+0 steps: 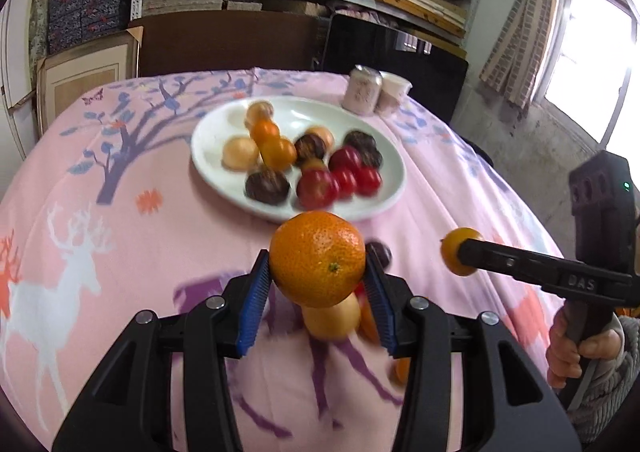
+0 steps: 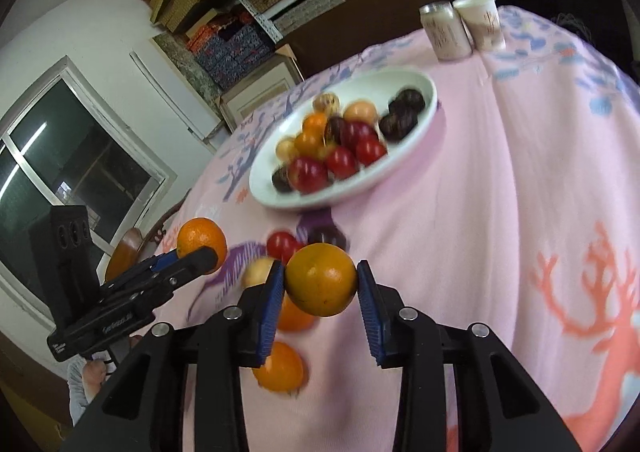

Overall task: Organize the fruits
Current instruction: 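Lower both fruits onto the white plate and open both tools, then withdraw both tools from the plate toward the fruit pile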

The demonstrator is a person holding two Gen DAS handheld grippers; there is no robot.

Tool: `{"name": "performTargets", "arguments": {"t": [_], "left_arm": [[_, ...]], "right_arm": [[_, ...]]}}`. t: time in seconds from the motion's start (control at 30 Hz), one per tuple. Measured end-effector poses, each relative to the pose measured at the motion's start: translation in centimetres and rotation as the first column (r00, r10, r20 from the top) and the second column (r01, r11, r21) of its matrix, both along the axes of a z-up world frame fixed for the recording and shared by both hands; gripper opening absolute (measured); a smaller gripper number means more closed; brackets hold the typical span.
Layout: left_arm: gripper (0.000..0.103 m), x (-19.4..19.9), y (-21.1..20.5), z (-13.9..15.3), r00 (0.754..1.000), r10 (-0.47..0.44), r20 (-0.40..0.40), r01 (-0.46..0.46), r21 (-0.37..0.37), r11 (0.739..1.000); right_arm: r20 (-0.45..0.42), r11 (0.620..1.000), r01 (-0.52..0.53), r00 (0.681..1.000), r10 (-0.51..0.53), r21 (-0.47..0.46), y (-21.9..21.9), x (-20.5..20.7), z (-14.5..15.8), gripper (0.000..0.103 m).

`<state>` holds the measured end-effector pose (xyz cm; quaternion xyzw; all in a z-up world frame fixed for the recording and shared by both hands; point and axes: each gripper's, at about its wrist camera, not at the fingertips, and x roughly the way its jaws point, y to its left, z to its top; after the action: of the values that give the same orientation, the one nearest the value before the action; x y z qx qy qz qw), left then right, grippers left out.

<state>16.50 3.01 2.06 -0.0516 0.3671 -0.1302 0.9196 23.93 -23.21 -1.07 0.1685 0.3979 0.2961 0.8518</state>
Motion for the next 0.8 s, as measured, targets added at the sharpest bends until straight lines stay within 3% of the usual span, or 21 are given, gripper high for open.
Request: {"name": "performTargets", "arguments": {"t": [0.23,0.4,0.43,0.47,0.53,0.6,0.67,0.8], "left_arm": [[0.046,8.1,0.6,1.0,0.998,0.061,-0.009,-0.061,0.000,0.998],[0.046,11.8,1.6,-0.3,0.995,0.094,-0.039,-0.094,0.001,0.996],[0.055,12.0,1.8,-0.5,0.995,0.094,-0.039,-0.094,-0.001,0.996],[0.071,12.0,2.0,-0.7,0.995,0.097,-0.032,-0.097,0.000,0.995],[0.083,11.6,2.3,-0.5,0.992,0.123,-0.002,-0.123,0.007,0.992],[0.083,11.1,2.4,0.1,0.993,0.119,0.012,-0.118,-0.019,0.993],[0.091,10.3,2.5,0.5,0.993,0.118,0.027,-0.117,-0.032,0.993],[0.093,8.3,2.1,0.5,0.987,0.144,0.065,-0.147,0.034,0.989]], "right_arm": [[0.038,0.999,0.047,0.998,-0.048,0.016,2.4,6.7,2.2,0.037],[0.090,0.992,0.108,0.991,-0.102,-0.058,4.0,10.3,1.5,0.038],[0.095,0.991,0.118,0.989,-0.112,-0.065,3.9,10.5,1.0,0.051],[0.098,0.991,0.119,0.989,-0.112,-0.065,3.7,10.5,0.8,0.062],[0.105,0.988,0.139,0.986,-0.132,-0.067,3.1,10.3,0.7,0.065],[0.099,0.989,0.145,0.985,-0.141,-0.038,2.2,9.9,0.8,0.065],[0.101,0.988,0.155,0.983,-0.154,-0.008,1.5,9.2,1.0,0.068],[0.114,0.985,0.171,0.979,-0.170,-0.001,1.0,7.6,1.0,0.076]]}}
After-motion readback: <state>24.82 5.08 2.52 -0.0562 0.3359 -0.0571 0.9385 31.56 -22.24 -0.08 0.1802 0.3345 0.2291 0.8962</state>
